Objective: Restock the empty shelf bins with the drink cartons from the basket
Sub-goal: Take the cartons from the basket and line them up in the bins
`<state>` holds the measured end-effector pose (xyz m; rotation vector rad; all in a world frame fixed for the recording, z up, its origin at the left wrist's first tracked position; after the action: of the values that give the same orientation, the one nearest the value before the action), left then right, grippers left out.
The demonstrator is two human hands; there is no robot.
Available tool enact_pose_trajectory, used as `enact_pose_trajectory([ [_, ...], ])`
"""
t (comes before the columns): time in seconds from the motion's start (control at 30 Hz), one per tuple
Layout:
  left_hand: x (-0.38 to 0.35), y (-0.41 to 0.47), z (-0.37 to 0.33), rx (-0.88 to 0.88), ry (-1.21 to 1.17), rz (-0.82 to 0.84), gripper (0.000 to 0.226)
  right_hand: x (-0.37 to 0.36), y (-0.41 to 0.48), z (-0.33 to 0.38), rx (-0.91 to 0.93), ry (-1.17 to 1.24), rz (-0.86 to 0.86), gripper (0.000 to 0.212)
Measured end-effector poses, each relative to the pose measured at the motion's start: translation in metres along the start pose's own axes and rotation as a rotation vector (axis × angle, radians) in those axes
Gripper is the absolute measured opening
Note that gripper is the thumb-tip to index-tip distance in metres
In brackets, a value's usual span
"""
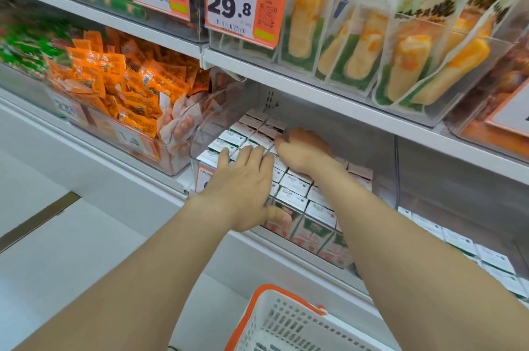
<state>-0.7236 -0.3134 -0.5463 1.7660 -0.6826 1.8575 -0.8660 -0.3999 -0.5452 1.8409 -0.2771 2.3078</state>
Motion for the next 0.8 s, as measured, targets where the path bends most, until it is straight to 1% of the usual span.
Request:
enact_pose_trajectory([
  [0.1,0.002,-0.001,0.007,0.011,-0.124,0.006,0.128,-0.005,0.008,-0.003,-0.029,0.066,0.068,0.050],
  [0.13,0.005,-0.002,0.012,0.027,-0.156,-0.013,0.133,-0.004,0.010,0.000,-0.045,0.076,0.052,0.055],
  [0.17,0.010,-0.003,0.018,0.051,-0.178,-0.047,0.136,0.001,0.013,0.003,-0.055,0.060,-0.002,0.057],
  [0.23,0.018,-0.007,0.034,0.123,-0.204,-0.130,0.138,0.010,0.015,0.018,-0.036,0.017,-0.137,0.052],
  [0.27,0.020,-0.008,0.042,0.165,-0.206,-0.163,0.139,0.011,0.018,0.030,0.002,0.020,-0.169,0.049],
  [0.33,0.019,-0.011,0.053,0.229,-0.213,-0.197,0.143,0.008,0.028,0.050,0.079,0.043,-0.163,0.049],
  [0.43,0.012,-0.012,0.057,0.251,-0.240,-0.194,0.152,0.009,0.048,0.059,0.059,0.079,-0.169,0.052],
  [0.53,0.007,-0.010,0.060,0.240,-0.267,-0.183,0.156,0.000,0.060,0.059,0.046,0.129,-0.092,0.059],
  [0.63,0.004,-0.008,0.063,0.233,-0.296,-0.182,0.156,-0.003,0.060,0.066,0.099,0.054,0.008,0.065],
  [0.7,0.002,-0.006,0.064,0.235,-0.298,-0.176,0.156,-0.002,0.060,0.068,0.122,0.054,0.068,0.064],
  [0.8,0.001,-0.003,0.065,0.239,-0.290,-0.164,0.157,-0.002,0.056,0.061,0.130,0.100,0.083,0.063],
])
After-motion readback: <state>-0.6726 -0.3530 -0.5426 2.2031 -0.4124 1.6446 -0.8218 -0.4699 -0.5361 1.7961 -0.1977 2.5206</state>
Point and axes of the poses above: each hand's wrist, its own y-axis towards the middle knuckle, its own x-axis out of the back of the hand, z = x × y, the point moved 10 cm from there along y, towards the middle knuckle, and after that the axes turned 1 degree about y, right-handed, at the moved point
